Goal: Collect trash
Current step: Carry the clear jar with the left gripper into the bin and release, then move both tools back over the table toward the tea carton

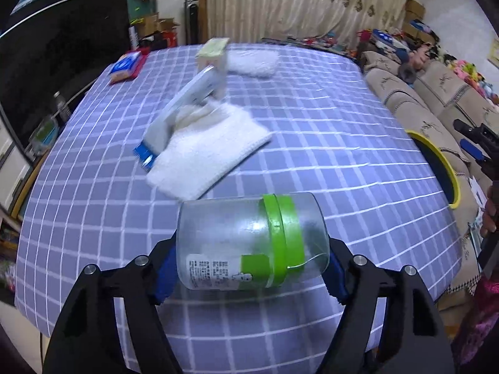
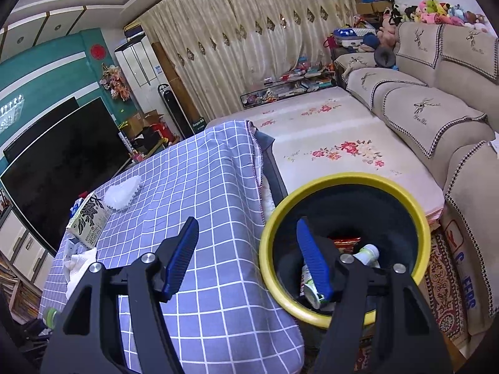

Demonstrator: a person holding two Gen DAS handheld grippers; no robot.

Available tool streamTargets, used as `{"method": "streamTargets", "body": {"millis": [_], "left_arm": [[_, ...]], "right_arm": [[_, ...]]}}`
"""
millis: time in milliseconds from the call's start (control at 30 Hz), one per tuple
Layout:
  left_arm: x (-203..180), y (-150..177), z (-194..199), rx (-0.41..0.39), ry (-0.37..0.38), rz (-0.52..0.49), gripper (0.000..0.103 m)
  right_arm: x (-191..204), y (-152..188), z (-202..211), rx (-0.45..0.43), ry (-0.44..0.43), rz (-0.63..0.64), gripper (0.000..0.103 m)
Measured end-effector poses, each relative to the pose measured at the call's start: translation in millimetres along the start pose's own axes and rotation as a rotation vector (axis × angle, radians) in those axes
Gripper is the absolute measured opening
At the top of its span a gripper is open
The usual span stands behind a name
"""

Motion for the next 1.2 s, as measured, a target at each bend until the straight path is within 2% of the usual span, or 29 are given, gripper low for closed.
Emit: {"method": "streamTargets", "body": {"millis": [200,433,567,633,767,867,933,1000,1067,1133,1200], "left_arm": [[-59,-35,-7,-0.034,0.106,-0.115,0.074],[-183,-80,-33,-0.052,0.289,-0.314,0.074],[-264,-99,-64,0.002,0.399,-0.397,0.074],[-295,-107,-80,0.04,0.428,-0.413,0.074],[-345,-117,-108,0.07,0.438,-0.471,0.074],[-367,-119,-132,0.118,0.435,-0.476,0.074],[-373,-122,-147,0.121,0.413,-0.479,0.075],[-377,-124,-156,0.149,0.423,-0.457,0.084],[-378,-128,-156,0.122,0.418,-0.443,0.091],[-376,-132,-151,0.092,0.408,-0.444,0.092],[-367,-133,-138,0.087,0.432,-0.424,0.092]], "right_arm": [[-22,-7,30,-0.06,0.066,-0.006,0.062],[-61,-9,66,-0.103,0.182,-0.023,0.062],[-81,-10,78,-0.114,0.224,-0.048,0.062],[-90,-10,83,-0.122,0.242,-0.06,0.062],[-104,-8,90,-0.125,0.274,-0.079,0.063],[-114,-8,91,-0.121,0.291,-0.091,0.063],[-118,-8,93,-0.124,0.294,-0.098,0.063],[-119,-9,95,-0.131,0.298,-0.103,0.063],[-118,-11,97,-0.138,0.301,-0.103,0.063],[-115,-12,99,-0.147,0.306,-0.097,0.064],[-112,-12,98,-0.149,0.313,-0.089,0.066]]}}
Point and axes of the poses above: each gripper's, at about its wrist camera, not at the fingertips, and z roughly against the way its jaws point, x to its left, y to its underside, the point moved 4 cm from there along -z, roughly the way its jaws point, and after that the axes turned 3 degrees about -y, right-handed, at the moved point
